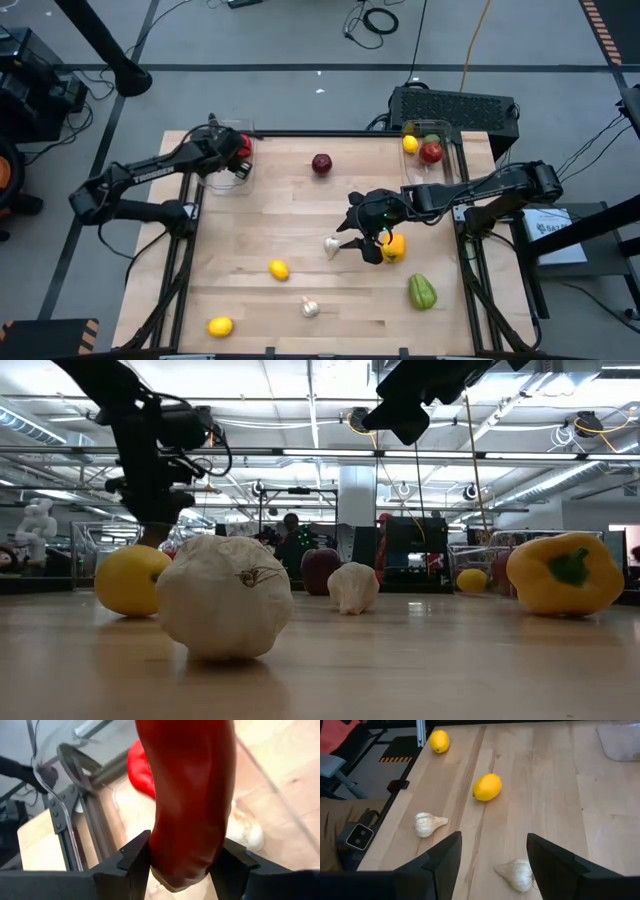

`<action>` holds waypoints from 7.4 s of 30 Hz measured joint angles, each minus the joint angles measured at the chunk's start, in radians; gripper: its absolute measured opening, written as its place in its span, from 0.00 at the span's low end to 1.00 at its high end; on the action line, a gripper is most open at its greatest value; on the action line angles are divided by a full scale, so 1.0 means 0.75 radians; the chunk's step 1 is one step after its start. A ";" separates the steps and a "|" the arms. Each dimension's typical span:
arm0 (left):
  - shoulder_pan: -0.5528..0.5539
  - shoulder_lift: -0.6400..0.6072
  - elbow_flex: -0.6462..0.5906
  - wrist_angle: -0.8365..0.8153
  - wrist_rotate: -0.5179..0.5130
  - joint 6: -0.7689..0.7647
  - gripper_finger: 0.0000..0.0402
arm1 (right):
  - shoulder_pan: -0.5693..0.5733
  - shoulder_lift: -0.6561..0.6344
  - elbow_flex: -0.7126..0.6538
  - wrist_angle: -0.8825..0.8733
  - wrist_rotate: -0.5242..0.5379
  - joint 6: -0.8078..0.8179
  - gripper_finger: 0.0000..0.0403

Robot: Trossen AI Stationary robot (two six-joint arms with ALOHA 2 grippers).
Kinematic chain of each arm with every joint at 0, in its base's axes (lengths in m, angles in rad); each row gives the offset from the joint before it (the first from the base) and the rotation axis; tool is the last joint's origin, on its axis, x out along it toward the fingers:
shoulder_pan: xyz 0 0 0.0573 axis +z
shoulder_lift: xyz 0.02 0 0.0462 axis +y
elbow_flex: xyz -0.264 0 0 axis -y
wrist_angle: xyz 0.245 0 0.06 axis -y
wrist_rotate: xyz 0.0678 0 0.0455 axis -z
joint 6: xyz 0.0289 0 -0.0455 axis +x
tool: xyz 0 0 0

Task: Sort produce into baskets
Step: Put the red chili pepper into the left transparent bin, then put the top white garlic into the left transparent bin, then put the top lemon into the right transparent bin

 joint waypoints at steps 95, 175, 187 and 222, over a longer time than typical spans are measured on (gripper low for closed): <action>-0.756 -0.412 0.001 0.280 0.120 0.109 0.62 | 0.154 0.650 0.019 0.064 0.654 0.939 0.70; -0.774 -1.034 0.029 0.041 0.025 0.074 0.62 | -0.409 1.611 1.616 0.812 0.585 -0.103 0.52; -0.774 -1.034 0.029 0.082 0.024 0.071 0.62 | -0.410 1.618 1.618 0.682 0.524 -0.016 0.58; -0.815 -0.938 0.002 0.185 0.112 -0.032 0.62 | 0.061 0.962 1.618 -1.427 0.698 0.003 0.68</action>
